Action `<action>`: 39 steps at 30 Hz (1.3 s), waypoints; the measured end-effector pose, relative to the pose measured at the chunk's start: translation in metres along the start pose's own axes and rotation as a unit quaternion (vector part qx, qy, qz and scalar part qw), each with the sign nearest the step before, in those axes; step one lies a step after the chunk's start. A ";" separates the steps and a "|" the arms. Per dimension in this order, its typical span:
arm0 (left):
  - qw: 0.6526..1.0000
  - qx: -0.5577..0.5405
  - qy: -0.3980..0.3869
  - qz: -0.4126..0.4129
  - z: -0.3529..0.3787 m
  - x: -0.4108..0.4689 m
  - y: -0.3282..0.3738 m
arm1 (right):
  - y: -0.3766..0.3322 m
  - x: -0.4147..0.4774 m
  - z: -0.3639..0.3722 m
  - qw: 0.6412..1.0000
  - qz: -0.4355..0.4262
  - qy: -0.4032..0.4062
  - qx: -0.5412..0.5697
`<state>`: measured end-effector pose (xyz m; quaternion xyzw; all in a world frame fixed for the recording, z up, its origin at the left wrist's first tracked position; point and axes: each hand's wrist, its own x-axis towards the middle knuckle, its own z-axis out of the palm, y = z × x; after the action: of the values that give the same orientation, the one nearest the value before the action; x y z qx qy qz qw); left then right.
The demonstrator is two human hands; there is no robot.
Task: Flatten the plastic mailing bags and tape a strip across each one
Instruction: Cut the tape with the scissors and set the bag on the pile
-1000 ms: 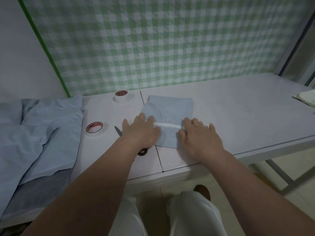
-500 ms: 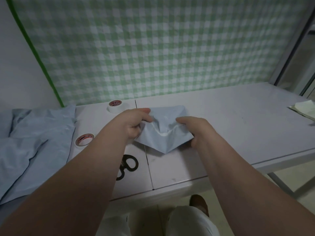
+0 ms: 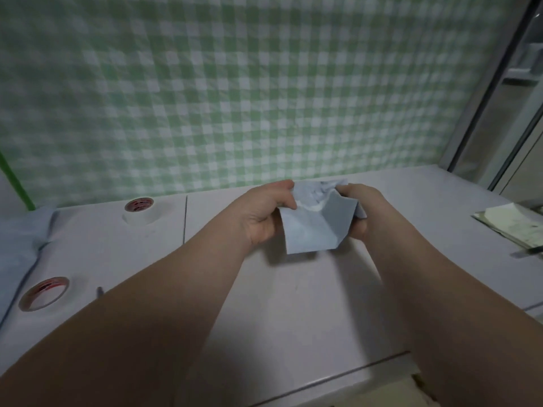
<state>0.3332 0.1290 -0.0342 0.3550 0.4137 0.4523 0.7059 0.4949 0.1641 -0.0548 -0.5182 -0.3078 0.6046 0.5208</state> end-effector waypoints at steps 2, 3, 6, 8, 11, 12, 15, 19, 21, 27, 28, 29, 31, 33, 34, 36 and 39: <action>0.999 0.032 -0.018 0.012 0.016 0.025 -0.008 | -0.013 0.021 -0.018 0.999 -0.027 0.028 -0.029; 0.999 0.041 -0.027 0.015 0.023 0.037 -0.011 | -0.019 0.032 -0.026 0.997 -0.037 0.041 -0.047; 0.998 0.048 -0.039 0.023 0.040 0.078 -0.020 | -0.032 0.063 -0.046 0.992 -0.056 0.064 -0.095; 0.998 0.053 -0.032 0.022 0.050 0.103 -0.024 | -0.040 0.082 -0.059 0.983 -0.060 0.072 -0.158; 0.996 0.074 -0.045 0.012 0.062 0.130 -0.031 | -0.049 0.106 -0.072 0.941 -0.072 0.110 -0.310; 0.996 0.076 -0.046 0.008 0.065 0.137 -0.033 | -0.051 0.110 -0.076 0.910 -0.074 0.128 -0.388; 0.996 0.081 -0.033 -0.005 0.074 0.152 -0.036 | -0.056 0.116 -0.084 0.781 -0.077 0.184 -0.592; 0.995 0.097 -0.038 -0.014 0.081 0.148 -0.037 | -0.062 0.110 -0.088 0.691 -0.067 0.201 -0.691; 0.993 0.118 -0.028 -0.007 0.080 0.139 -0.039 | -0.066 0.101 -0.086 0.620 -0.076 0.198 -0.755; 0.762 0.635 0.051 0.118 0.068 0.128 -0.040 | -0.067 0.080 -0.076 0.467 -0.109 0.211 -0.852; 0.698 0.698 0.056 0.150 0.068 0.123 -0.041 | -0.066 0.078 -0.070 0.471 -0.130 0.213 -0.846; 0.664 0.728 0.059 0.163 0.070 0.119 -0.042 | -0.064 0.077 -0.064 0.479 -0.154 0.211 -0.838; 0.624 0.765 0.058 0.147 0.070 0.116 -0.050 | -0.055 0.075 -0.051 0.515 -0.166 0.189 -0.819; 0.597 0.792 0.048 0.121 0.069 0.115 -0.058 | -0.037 0.079 -0.047 0.577 -0.129 0.152 -0.792; 0.587 0.801 0.042 0.109 0.068 0.116 -0.059 | -0.027 0.083 -0.050 0.611 -0.103 0.138 -0.772; 0.582 0.809 0.027 0.079 0.064 0.119 -0.058 | -0.009 0.089 -0.059 0.671 -0.068 0.127 -0.727; 0.576 0.816 0.000 0.046 0.060 0.123 -0.055 | 0.006 0.090 -0.069 0.699 -0.059 0.135 -0.700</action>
<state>0.4365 0.2177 -0.0902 0.7994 0.5914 -0.0449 0.0957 0.5653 0.2368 -0.1066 -0.7898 -0.5989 0.1064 0.0788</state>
